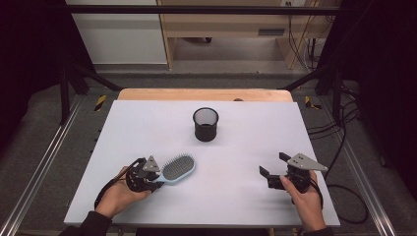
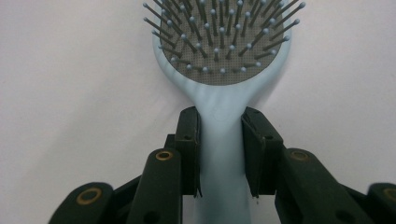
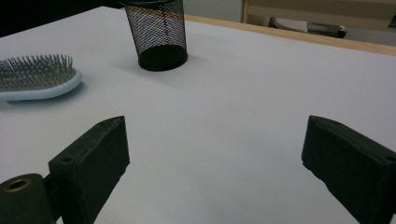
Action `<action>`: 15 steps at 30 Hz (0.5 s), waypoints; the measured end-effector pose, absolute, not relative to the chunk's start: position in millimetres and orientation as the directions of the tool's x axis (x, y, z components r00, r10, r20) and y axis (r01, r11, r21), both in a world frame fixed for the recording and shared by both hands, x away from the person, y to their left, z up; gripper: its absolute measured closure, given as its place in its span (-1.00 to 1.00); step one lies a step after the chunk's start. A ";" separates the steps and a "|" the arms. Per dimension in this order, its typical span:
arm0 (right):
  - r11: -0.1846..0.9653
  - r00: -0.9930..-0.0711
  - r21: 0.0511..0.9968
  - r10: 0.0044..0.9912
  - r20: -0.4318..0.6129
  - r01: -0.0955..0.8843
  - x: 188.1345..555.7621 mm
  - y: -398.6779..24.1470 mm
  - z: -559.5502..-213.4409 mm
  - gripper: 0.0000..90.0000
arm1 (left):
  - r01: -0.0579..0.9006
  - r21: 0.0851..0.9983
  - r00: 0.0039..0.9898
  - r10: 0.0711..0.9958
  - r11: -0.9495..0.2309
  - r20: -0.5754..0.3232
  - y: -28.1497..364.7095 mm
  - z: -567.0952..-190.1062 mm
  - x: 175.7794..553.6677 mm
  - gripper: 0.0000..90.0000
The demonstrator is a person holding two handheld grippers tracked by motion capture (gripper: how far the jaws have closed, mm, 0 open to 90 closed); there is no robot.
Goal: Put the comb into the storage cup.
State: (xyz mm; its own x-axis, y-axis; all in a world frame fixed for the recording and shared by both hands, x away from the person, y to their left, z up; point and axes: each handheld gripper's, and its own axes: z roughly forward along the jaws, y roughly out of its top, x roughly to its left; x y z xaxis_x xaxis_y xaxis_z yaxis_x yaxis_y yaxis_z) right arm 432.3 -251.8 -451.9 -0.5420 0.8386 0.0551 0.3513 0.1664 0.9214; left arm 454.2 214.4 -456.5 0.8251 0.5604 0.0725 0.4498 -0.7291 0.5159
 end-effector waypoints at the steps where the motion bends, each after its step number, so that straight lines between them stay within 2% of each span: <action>1: 0.166 -0.542 0.921 0.838 0.056 0.351 432.3 -251.8 -451.9 -0.84 | 0.449 0.523 0.822 0.564 -0.725 0.076 214.3 -455.9 453.6 0.55; 15: 0.168 -0.550 0.920 0.833 0.060 0.354 431.8 -250.2 -452.6 -0.84 | 0.371 0.708 0.753 0.641 -0.601 0.150 203.6 -440.3 450.7 0.55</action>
State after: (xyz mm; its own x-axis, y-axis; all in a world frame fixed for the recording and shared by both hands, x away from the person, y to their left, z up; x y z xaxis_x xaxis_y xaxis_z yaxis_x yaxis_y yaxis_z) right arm 431.8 -250.2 -452.6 -0.5500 0.8330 0.0597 0.3537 0.1676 0.9202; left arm 450.7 203.6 -440.3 0.7525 0.6412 0.1502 0.3710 -0.6011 0.7078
